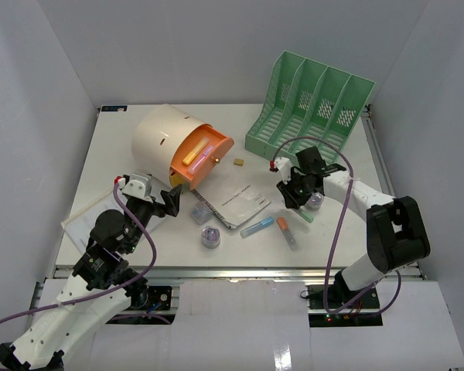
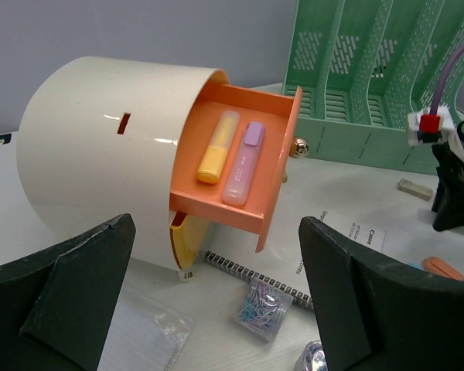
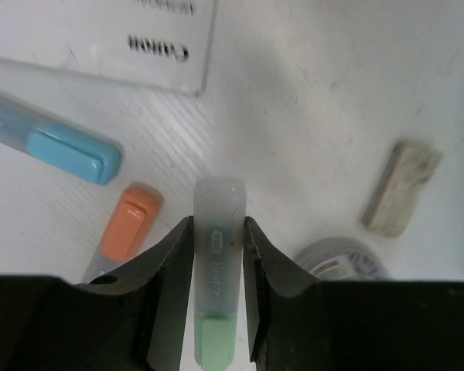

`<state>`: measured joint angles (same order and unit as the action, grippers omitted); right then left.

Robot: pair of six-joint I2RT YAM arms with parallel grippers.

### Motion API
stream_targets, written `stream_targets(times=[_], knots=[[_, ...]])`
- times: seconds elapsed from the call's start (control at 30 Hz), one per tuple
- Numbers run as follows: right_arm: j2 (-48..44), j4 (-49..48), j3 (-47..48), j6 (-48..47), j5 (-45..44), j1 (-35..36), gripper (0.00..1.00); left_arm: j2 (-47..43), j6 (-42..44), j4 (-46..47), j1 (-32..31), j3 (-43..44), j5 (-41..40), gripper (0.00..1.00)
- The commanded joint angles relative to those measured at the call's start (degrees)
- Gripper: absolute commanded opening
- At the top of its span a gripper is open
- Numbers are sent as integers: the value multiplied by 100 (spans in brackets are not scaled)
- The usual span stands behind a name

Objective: Organize the desk

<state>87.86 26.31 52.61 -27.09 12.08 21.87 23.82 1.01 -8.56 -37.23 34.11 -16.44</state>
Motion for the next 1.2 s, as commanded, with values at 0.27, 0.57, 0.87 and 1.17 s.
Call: stream_targets(times=[0.27,0.57,0.87,1.17], knots=[[301,920,3741,-2166,1181,443,9,-149,47,65,14,-105,221,98],[882,-246,4733,-4336,-701,2209,11,-80,110,73,23,-150,64,98],[1727,-526,5767,-5452,-1172,3246,12,-192,158,73,23,-168,1,98],[1974,-462,5811,-4966,-893,3471,22,-516,178,71,23,-190,-55,98]])
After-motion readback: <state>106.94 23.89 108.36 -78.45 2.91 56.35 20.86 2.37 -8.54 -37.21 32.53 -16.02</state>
